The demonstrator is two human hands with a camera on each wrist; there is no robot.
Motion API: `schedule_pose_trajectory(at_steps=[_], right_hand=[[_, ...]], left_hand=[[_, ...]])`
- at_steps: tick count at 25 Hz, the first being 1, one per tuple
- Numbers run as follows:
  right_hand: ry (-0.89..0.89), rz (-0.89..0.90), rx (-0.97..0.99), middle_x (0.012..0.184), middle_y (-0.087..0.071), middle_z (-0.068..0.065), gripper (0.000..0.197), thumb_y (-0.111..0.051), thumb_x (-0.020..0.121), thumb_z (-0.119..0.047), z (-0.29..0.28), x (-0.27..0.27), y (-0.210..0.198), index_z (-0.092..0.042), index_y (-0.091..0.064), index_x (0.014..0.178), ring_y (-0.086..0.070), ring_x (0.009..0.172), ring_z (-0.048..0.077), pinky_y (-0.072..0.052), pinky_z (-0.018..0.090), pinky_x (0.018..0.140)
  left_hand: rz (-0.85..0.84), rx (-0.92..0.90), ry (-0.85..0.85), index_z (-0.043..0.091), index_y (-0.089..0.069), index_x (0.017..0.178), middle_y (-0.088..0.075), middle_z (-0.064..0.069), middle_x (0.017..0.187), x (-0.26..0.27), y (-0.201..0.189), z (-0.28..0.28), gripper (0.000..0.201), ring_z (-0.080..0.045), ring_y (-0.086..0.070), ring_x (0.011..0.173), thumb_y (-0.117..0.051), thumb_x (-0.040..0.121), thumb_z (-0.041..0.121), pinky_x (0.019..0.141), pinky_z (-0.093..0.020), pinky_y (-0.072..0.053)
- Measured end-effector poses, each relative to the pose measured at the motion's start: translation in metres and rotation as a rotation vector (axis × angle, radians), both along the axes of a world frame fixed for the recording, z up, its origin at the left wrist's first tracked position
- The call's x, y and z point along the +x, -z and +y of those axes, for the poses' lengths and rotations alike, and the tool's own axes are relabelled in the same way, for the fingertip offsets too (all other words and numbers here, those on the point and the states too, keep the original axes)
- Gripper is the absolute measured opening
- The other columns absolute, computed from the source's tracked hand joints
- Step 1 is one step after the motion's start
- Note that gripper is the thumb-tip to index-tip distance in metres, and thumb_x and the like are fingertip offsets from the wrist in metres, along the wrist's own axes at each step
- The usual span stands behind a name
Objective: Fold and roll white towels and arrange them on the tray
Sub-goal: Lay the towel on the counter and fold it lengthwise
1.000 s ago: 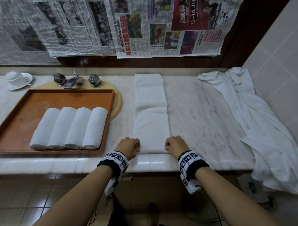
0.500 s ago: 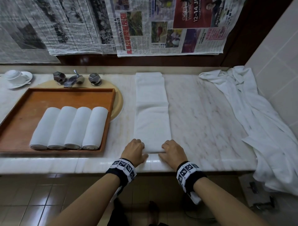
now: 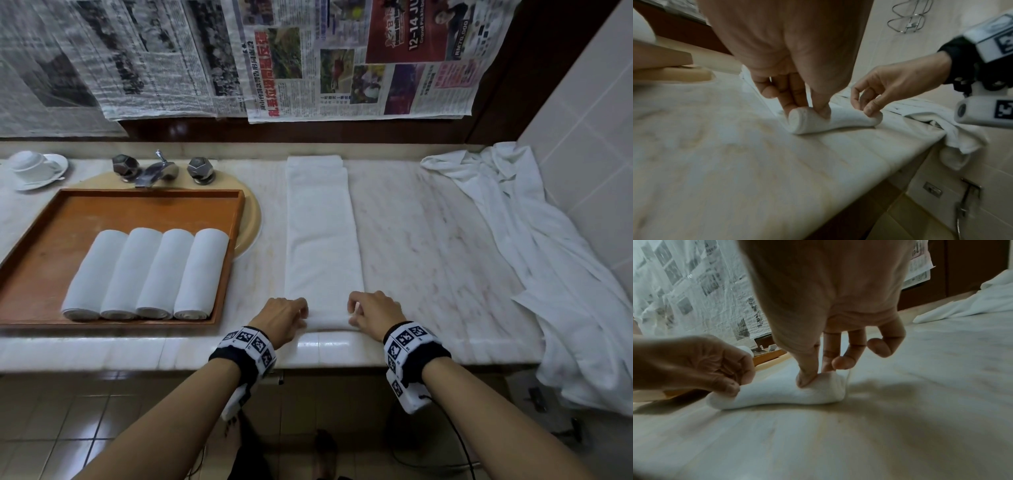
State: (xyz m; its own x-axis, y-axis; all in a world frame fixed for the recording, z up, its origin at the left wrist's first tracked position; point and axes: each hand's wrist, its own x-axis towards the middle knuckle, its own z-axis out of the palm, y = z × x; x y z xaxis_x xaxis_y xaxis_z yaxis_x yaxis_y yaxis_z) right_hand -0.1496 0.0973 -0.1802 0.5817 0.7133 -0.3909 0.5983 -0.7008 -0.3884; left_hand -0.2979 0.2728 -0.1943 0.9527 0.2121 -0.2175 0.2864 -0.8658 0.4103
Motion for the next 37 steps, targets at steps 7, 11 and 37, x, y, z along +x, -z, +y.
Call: schedule_pose_trajectory(at_steps=[7, 11, 37], right_hand=[[-0.089, -0.27, 0.174, 0.095, -0.06, 0.003, 0.012, -0.055, 0.091, -0.009, 0.003, -0.019, 0.019, -0.01, -0.067, 0.091, -0.058, 0.088, 0.022, -0.044, 0.031, 0.069], [-0.112, -0.288, 0.218, 0.094, -0.059, 0.004, 0.014, -0.064, 0.082, -0.02, -0.003, -0.032, 0.029, -0.009, -0.065, 0.091, -0.056, 0.089, 0.02, -0.051, 0.033, 0.069], [-0.217, -0.29, 0.281, 0.084, -0.062, 0.004, 0.007, -0.07, 0.077, -0.011, 0.003, -0.028, 0.02, -0.01, -0.067, 0.083, -0.06, 0.078, 0.023, -0.053, 0.031, 0.062]], left_hand=[[-0.063, 0.071, -0.144, 0.012, -0.071, 0.093, -0.062, -0.003, 0.097, 0.012, 0.004, -0.012, 0.013, -0.023, -0.061, 0.087, -0.059, 0.091, 0.009, 0.075, -0.028, -0.047], [-0.128, 0.087, -0.136, 0.011, -0.072, 0.095, -0.065, -0.003, 0.098, 0.004, 0.011, -0.022, 0.018, -0.022, -0.06, 0.09, -0.056, 0.089, 0.017, 0.074, -0.03, -0.048], [-0.119, 0.052, -0.123, 0.015, -0.074, 0.099, -0.067, 0.001, 0.104, 0.011, 0.005, -0.025, 0.019, -0.021, -0.062, 0.093, -0.059, 0.087, 0.019, 0.079, -0.033, -0.051]])
